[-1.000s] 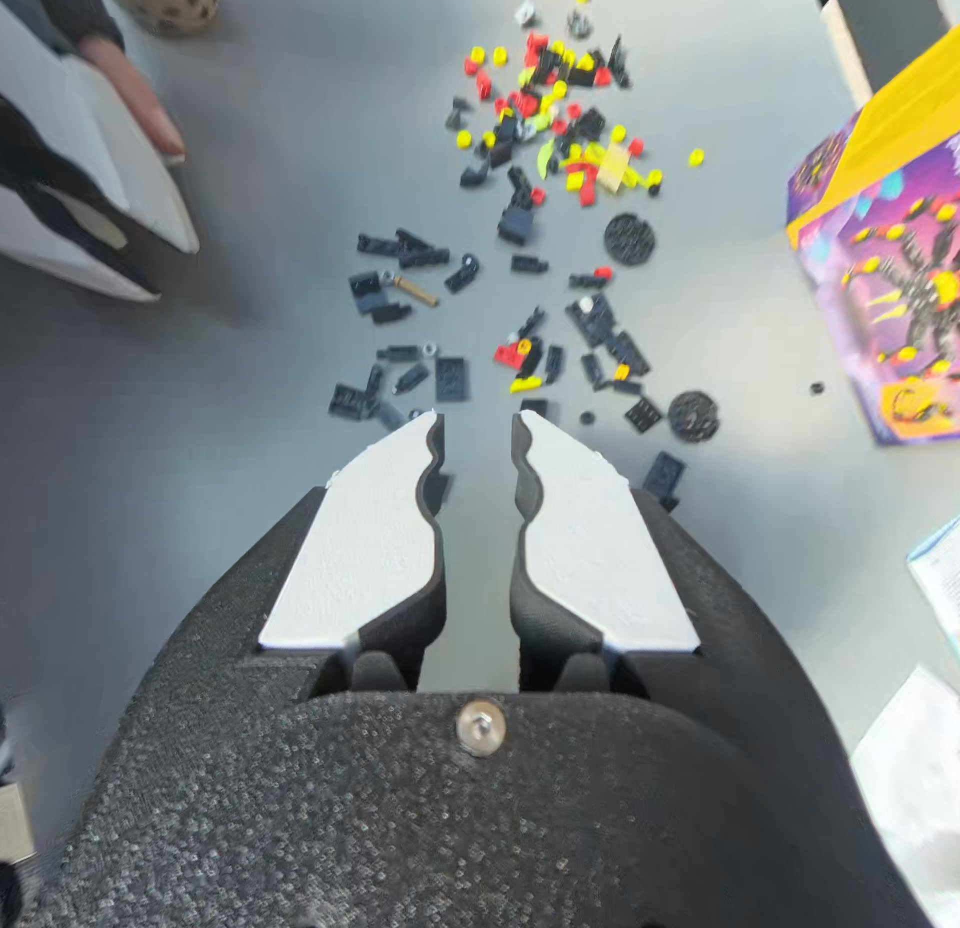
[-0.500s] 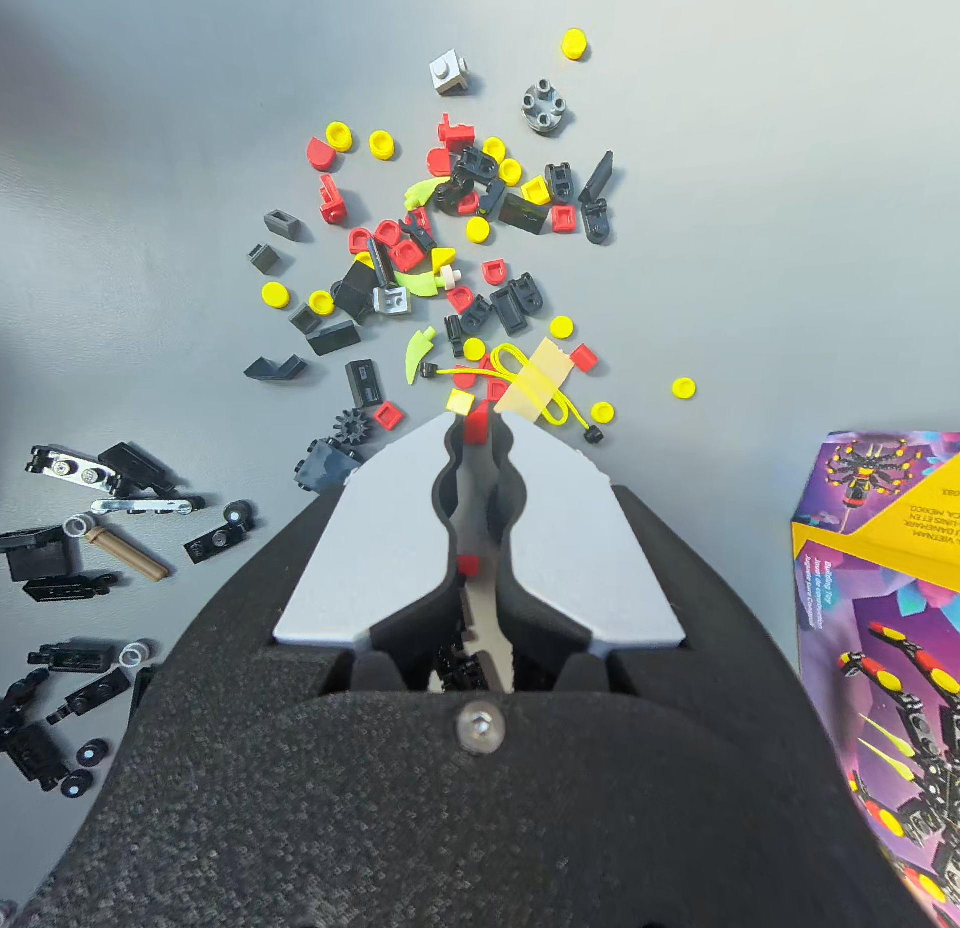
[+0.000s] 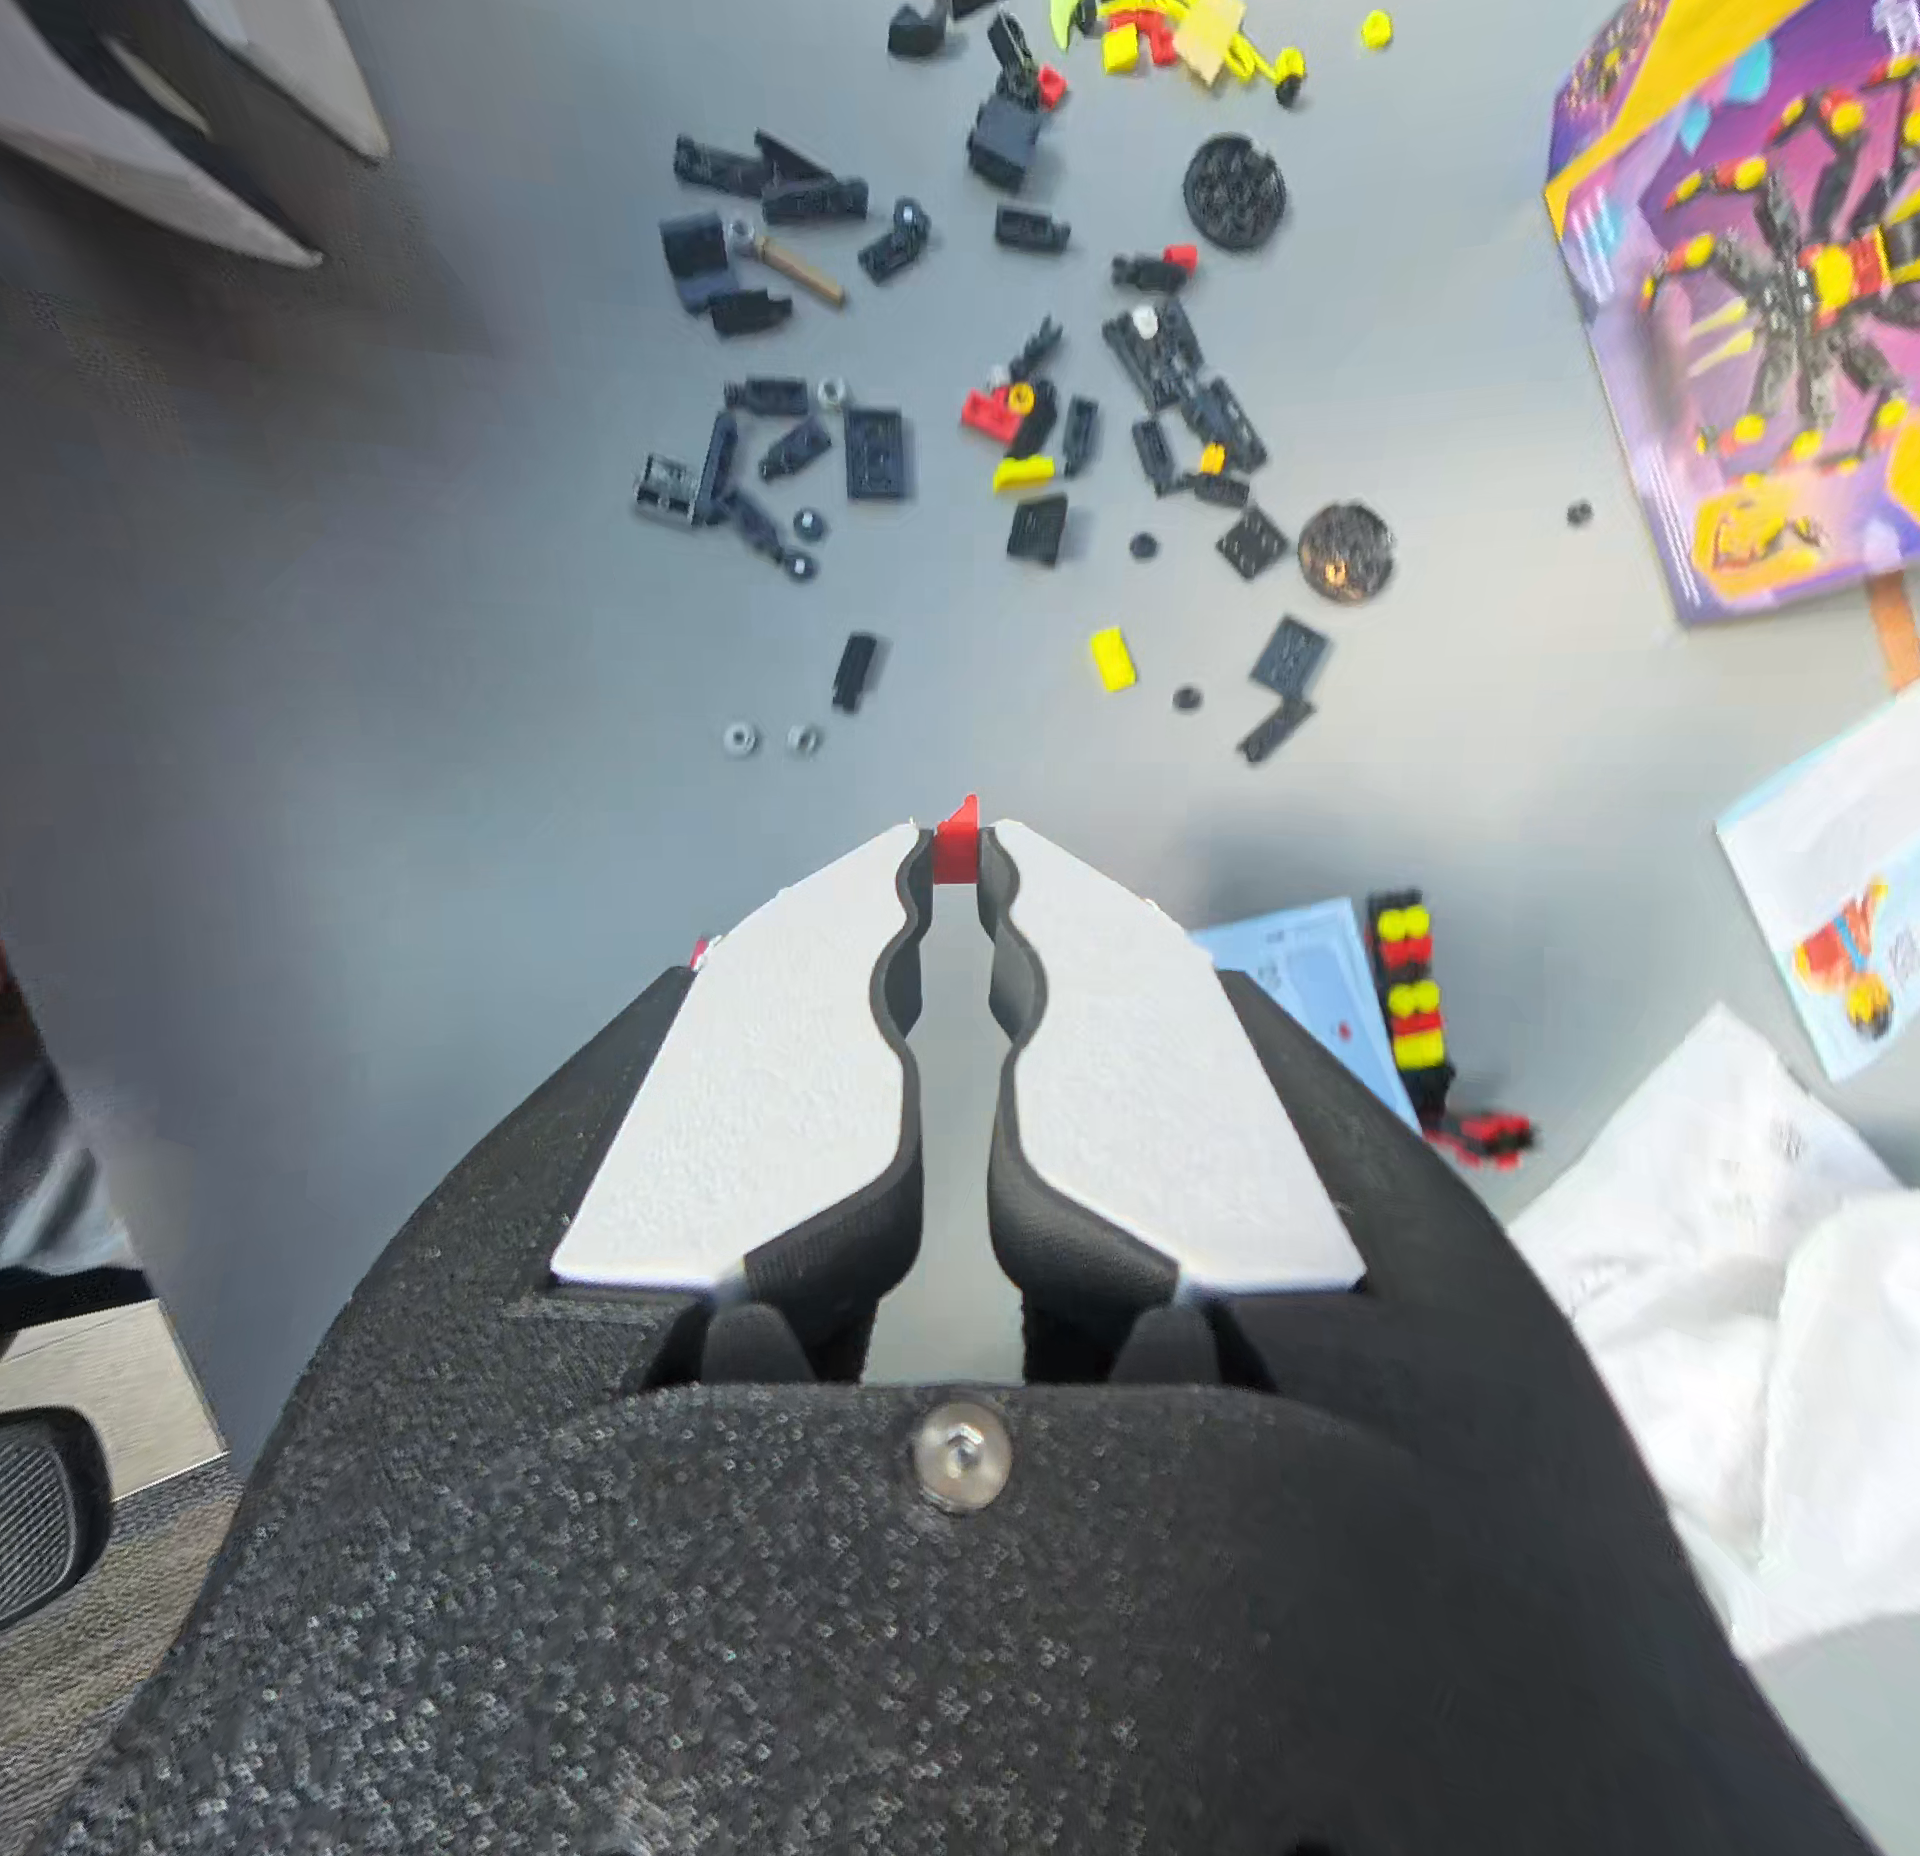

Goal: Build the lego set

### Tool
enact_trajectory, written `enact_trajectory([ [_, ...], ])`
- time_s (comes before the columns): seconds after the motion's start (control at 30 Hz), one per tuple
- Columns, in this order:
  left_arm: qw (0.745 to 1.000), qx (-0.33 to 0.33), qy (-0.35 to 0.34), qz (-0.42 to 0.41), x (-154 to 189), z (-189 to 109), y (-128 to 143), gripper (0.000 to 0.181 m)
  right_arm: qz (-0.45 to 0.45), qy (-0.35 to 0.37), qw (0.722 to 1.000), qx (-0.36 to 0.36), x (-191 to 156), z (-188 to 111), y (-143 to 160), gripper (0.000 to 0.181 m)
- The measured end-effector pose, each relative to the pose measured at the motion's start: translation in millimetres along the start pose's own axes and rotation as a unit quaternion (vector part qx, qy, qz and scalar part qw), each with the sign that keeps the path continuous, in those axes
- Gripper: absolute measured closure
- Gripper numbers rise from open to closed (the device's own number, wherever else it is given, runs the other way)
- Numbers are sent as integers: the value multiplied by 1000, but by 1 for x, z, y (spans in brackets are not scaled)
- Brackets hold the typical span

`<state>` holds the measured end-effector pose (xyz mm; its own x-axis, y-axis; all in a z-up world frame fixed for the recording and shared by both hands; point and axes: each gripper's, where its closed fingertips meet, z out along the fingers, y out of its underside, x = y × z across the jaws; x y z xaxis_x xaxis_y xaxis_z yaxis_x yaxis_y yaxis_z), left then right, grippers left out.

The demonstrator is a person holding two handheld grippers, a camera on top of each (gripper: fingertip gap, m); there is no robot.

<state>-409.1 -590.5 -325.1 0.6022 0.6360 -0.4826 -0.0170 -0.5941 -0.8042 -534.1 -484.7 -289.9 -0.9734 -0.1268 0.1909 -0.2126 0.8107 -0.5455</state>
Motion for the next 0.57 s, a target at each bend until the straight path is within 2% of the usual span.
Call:
enact_trajectory([
  [0.1, 1000, -2, 22, 8, 10, 15, -9, 162, 56, 45, 997, -9, -24, -67, 74, 174],
  [0.2, 998, -1, 59, 8, 26, 38, -25, 162, 93, 56, 994, 0, -48, -99, 124, 174],
  [0.33, 996, 12, 86, 31, 42, 69, -57, 162, 94, 44, 995, -12, -69, -99, 166, 174],
  [0.57, 993, 32, 108, 21, 60, 106, -93, 162, 68, 12, 998, -7, -78, -79, 190, 174],
])
